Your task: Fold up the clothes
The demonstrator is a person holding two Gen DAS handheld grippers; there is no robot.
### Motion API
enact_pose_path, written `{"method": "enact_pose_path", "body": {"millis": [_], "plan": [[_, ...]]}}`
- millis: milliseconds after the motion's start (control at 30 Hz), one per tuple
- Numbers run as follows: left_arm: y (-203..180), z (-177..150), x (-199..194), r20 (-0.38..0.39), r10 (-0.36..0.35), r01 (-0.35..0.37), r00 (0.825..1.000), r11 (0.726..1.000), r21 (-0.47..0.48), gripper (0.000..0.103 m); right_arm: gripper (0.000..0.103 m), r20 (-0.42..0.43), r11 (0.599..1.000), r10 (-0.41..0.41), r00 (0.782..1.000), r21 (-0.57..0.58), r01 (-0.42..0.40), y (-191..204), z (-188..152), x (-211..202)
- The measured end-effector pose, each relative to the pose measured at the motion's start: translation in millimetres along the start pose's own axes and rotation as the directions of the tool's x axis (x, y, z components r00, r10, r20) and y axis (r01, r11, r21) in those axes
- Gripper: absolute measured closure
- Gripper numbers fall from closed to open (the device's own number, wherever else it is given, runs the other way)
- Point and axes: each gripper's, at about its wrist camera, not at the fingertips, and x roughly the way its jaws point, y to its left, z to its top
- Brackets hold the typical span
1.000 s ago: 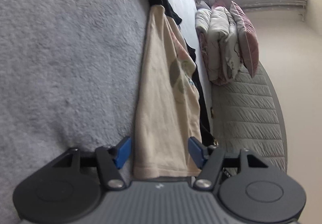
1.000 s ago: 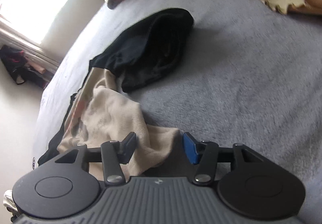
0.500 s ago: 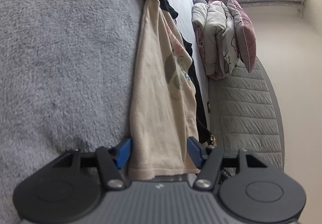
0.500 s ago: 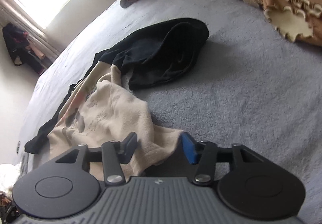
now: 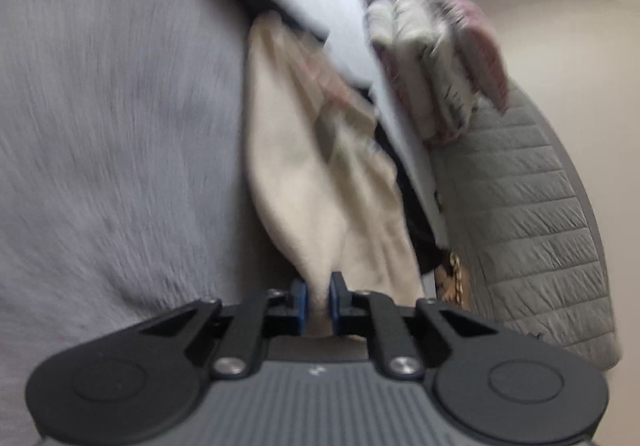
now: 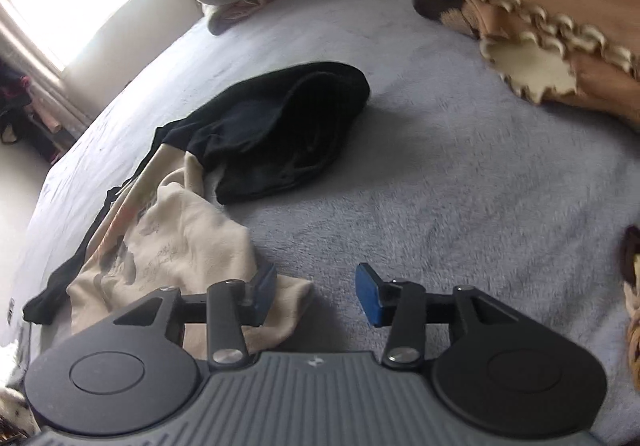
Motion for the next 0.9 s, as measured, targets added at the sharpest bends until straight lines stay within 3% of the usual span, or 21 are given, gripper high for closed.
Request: {"method": "enact_pose_path", "body": {"millis": [67,167,300,467,567,633,733,900], "plan": [[-6.6,0.4,-21.9,0.078,0.067,-0.072,0.995,0.996,0.057,0.092,0.056,-0.029,1.0,0.015,0.999,0.014,-0.015,-1.1,-1.2,4.3],[2.0,-1.5,-40.0,0.132,0.151,-0.16,0.98,0.985,0.059,0.092,0.056,-0.065,0.999,0.028,0.997,-0.018,-0.03,6.5,-5.9,10.0],[30.6,-0.9,-27.5,0.053,0.166,-0.164,0.985,0.986,-0.039,0.09,0.056,-0.08,0.993,0.021,0.997,-0.113,-0.03,25.1,-16.0,14.6],[35.6,-0.2,-13.3,0.038,0.2,-0.198,0.979,0.98,-0.033,0.081,0.058,-0.095,0.969,0.052,0.994,-0.236,-0.074,47.0,-28.7,16.0],[39.8,0.7,-6.7,0.038,0.197,-0.195,0.98,0.98,-0.049,0.081,0.083,-0.099,0.93,-0.014,0.995,-0.366,-0.023,61.6,-41.0,22.2],[42.0,2.3,-5.8,0.029,0.186,-0.184,0.982,0.98,-0.071,0.084,0.087,-0.076,0.905,-0.039,0.996,-0.425,0.003,68.3,-46.8,19.8],[34.2,5.3,-14.0,0.018,0.181,-0.179,0.983,0.981,-0.081,0.09,0.089,-0.039,0.867,-0.054,0.998,-0.497,0.028,76.7,-48.7,-3.3],[-0.4,6.2,-45.3,0.029,0.178,-0.178,0.984,0.984,0.02,0.091,0.09,-0.023,0.864,-0.006,1.0,-0.504,-0.007,75.2,-37.1,-58.4]]}}
